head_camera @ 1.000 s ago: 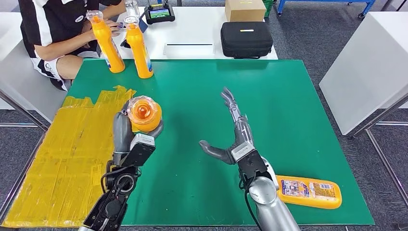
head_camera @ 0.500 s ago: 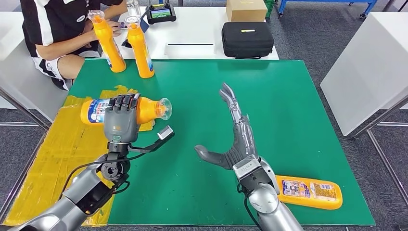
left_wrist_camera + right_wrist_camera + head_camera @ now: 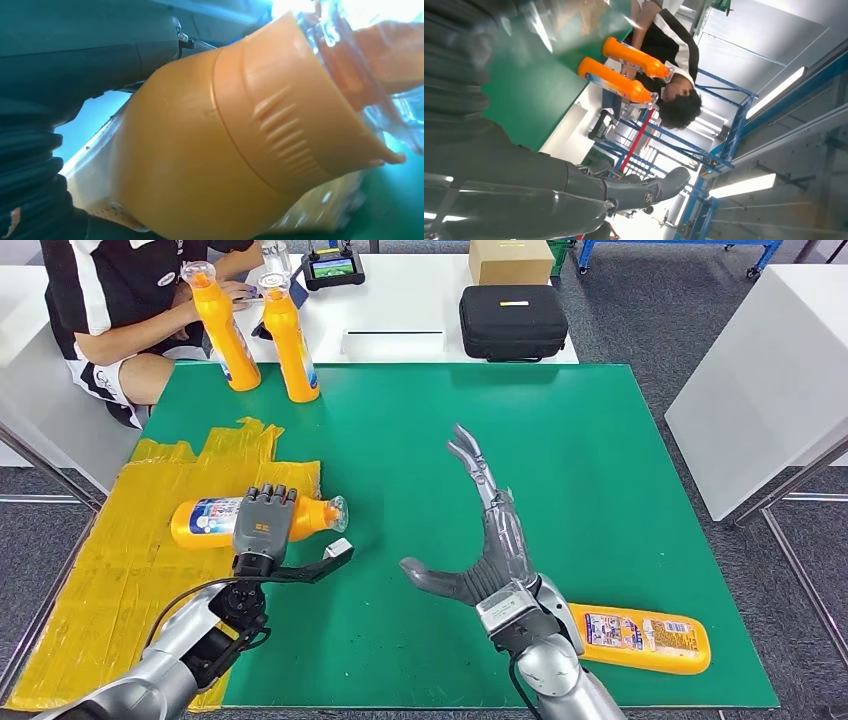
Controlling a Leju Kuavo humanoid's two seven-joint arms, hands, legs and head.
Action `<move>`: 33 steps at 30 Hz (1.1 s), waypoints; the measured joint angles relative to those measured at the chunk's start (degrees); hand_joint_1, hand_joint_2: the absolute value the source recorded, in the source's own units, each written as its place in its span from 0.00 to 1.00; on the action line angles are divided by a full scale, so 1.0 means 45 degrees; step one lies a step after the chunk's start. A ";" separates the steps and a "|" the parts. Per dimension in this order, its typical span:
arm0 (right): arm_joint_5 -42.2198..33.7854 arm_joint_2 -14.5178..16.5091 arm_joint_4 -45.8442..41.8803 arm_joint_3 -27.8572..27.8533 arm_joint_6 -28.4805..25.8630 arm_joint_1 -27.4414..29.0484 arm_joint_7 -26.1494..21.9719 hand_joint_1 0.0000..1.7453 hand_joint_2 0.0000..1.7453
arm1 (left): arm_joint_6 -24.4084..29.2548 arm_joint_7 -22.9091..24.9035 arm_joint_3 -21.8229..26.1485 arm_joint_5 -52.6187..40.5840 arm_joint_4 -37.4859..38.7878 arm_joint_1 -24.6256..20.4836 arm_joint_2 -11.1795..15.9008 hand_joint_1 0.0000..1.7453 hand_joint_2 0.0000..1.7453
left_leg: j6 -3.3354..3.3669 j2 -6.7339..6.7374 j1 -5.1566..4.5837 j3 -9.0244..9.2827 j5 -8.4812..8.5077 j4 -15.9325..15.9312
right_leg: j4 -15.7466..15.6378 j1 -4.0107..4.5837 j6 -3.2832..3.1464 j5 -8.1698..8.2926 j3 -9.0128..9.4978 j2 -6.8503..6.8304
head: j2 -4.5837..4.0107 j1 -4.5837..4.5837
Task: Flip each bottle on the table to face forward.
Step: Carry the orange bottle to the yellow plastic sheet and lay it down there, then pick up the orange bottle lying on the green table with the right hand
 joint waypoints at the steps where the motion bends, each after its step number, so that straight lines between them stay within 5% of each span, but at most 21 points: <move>1: 0.0027 0.0015 0.0000 -0.0005 0.0039 -0.0006 0.0019 0.00 1.00 | -0.0162 -0.0034 0.0194 0.0000 0.0135 0.0004 -0.0045 1.00 1.00 | 0.0000 0.0000 0.0000 0.0000 0.0000 0.0000 | 0.0000 0.0000 0.0000 0.0000 0.0000 0.0000 | 0.0000 -0.0001; 11: 0.0308 0.0124 0.0000 -0.0103 0.0162 -0.0015 0.0319 0.00 1.00 | -0.0794 0.1192 0.1809 0.0000 0.0769 0.0025 -0.0344 1.00 1.00 | 0.0000 -0.0002 -0.0001 -0.0002 0.0000 0.0000 | 0.0001 -0.0002 0.0000 0.0000 0.0000 -0.0001 | 0.0000 -0.0001; 12: 0.0323 0.0124 0.0000 -0.0113 0.0162 -0.0013 0.0330 0.00 1.00 | -0.0791 0.1225 0.1916 0.0000 0.0786 0.0029 -0.0346 0.88 1.00 | 0.0000 -0.0002 -0.0001 -0.0002 0.0000 0.0000 | 0.0001 -0.0002 0.0000 0.0000 0.0000 -0.0001 | 0.0000 0.0000; 15: 0.0334 0.0124 0.0000 -0.0141 0.0161 -0.0006 0.0339 0.00 1.00 | -0.0767 0.1037 0.2276 0.0000 0.0803 0.0061 -0.0374 0.13 1.00 | 0.0000 -0.0003 -0.0001 -0.0002 0.0000 0.0000 | 0.0001 -0.0002 0.0000 0.0000 0.0000 -0.0001 | 0.0000 0.0000; 16: 0.0335 0.0124 0.0000 -0.0149 0.0159 -0.0003 0.0341 0.00 1.00 | -0.0731 0.0909 0.2391 0.0000 0.0803 0.0077 -0.0396 0.00 0.75 | 0.0000 -0.0003 -0.0001 -0.0002 0.0000 0.0000 | 0.0000 -0.0002 0.0000 0.0000 0.0000 -0.0001 | 0.0000 -0.0001; 19: 0.0338 0.0125 0.0000 -0.0160 0.0139 0.0019 0.0364 0.00 1.00 | -0.0621 0.0123 0.2794 0.0121 0.0807 0.0133 -0.0545 0.00 0.00 | 0.0000 -0.0006 -0.0002 -0.0001 0.0000 0.0000 | 0.0000 -0.0002 0.0000 0.0000 0.0002 -0.0001 | 0.0000 -0.0002; 33: 0.0376 0.0199 0.0033 -0.0170 0.0118 0.0110 0.0449 0.00 1.00 | -0.1887 -0.5493 0.5955 0.2616 0.0875 0.0392 -0.1913 0.00 0.00 | 0.0001 -0.0017 -0.0003 0.0004 0.0000 0.0000 | 0.0000 -0.0004 0.0000 0.0000 0.0010 -0.0008 | 0.0000 -0.0002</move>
